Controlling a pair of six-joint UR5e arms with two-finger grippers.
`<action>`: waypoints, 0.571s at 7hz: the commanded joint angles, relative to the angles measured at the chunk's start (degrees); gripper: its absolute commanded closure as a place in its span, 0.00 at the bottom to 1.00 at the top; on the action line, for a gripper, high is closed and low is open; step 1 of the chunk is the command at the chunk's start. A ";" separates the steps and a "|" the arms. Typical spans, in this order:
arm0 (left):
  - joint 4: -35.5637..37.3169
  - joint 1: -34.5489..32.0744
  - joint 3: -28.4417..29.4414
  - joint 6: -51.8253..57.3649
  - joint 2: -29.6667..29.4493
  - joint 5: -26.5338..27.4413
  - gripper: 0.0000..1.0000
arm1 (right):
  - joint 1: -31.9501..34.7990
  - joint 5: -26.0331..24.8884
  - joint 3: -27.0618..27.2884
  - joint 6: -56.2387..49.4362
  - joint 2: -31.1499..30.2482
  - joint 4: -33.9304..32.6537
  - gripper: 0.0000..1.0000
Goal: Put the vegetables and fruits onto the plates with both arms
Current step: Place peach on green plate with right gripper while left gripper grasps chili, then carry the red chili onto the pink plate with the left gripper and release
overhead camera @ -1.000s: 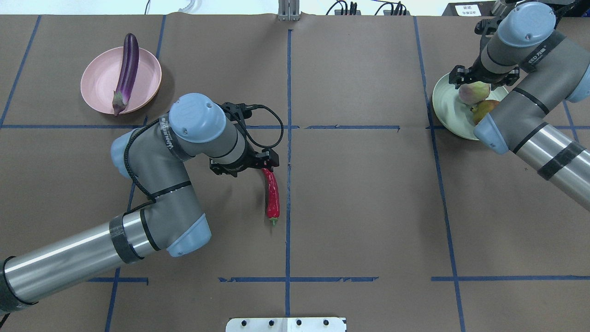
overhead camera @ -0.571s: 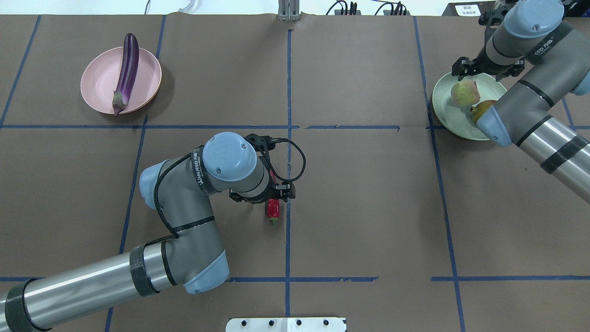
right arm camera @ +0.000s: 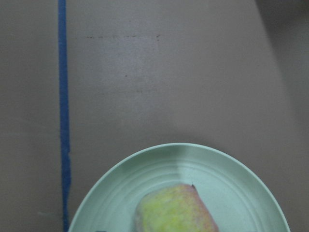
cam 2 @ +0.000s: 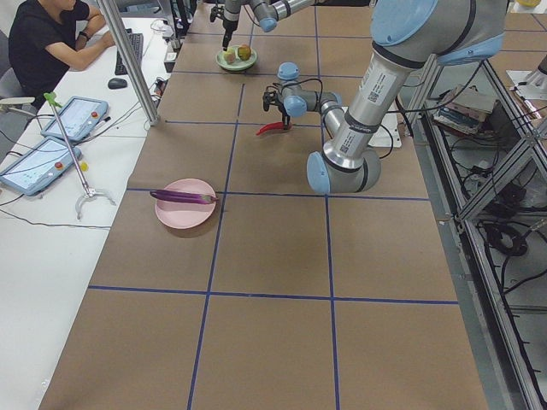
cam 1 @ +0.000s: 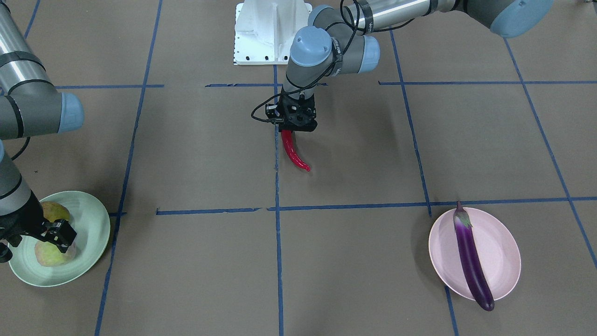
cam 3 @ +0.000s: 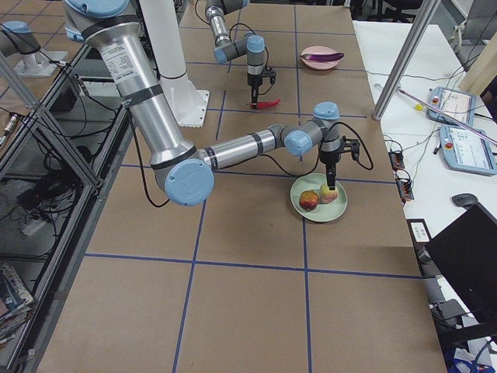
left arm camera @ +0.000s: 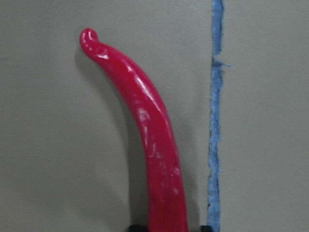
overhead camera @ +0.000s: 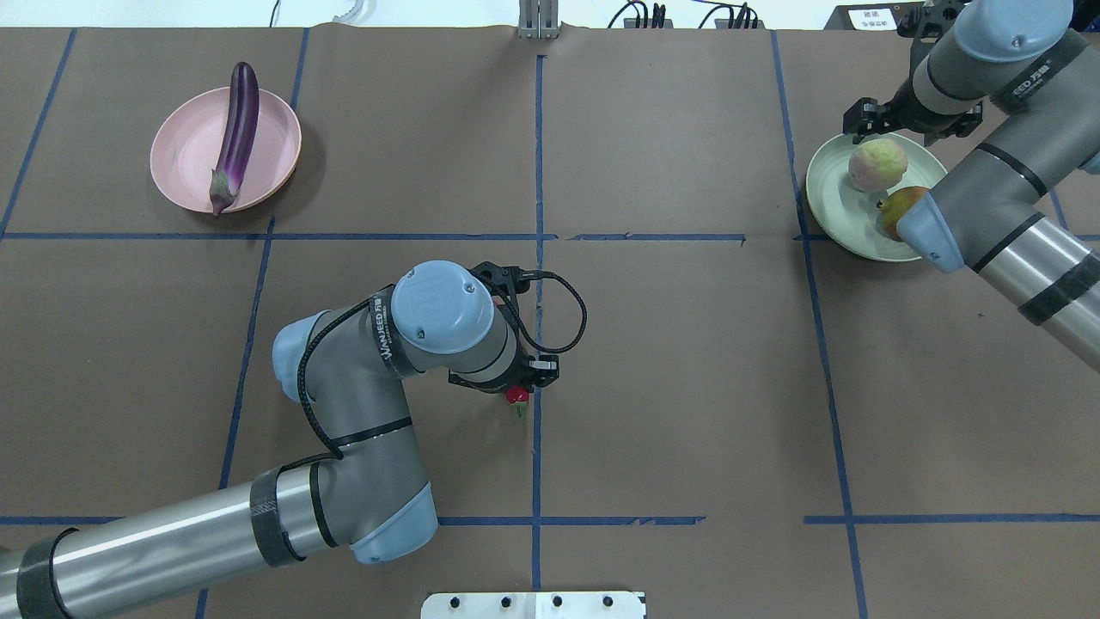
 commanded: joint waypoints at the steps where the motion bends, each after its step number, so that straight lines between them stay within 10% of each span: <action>1: -0.51 -11.38 -8.36 0.56 6.64 -0.58 1.00 | 4.55 12.15 13.84 -0.19 -7.31 -3.62 0.00; 4: -0.60 -31.24 5.49 32.47 11.00 -8.28 1.00 | 6.51 16.96 24.67 -0.19 -18.47 -3.28 0.00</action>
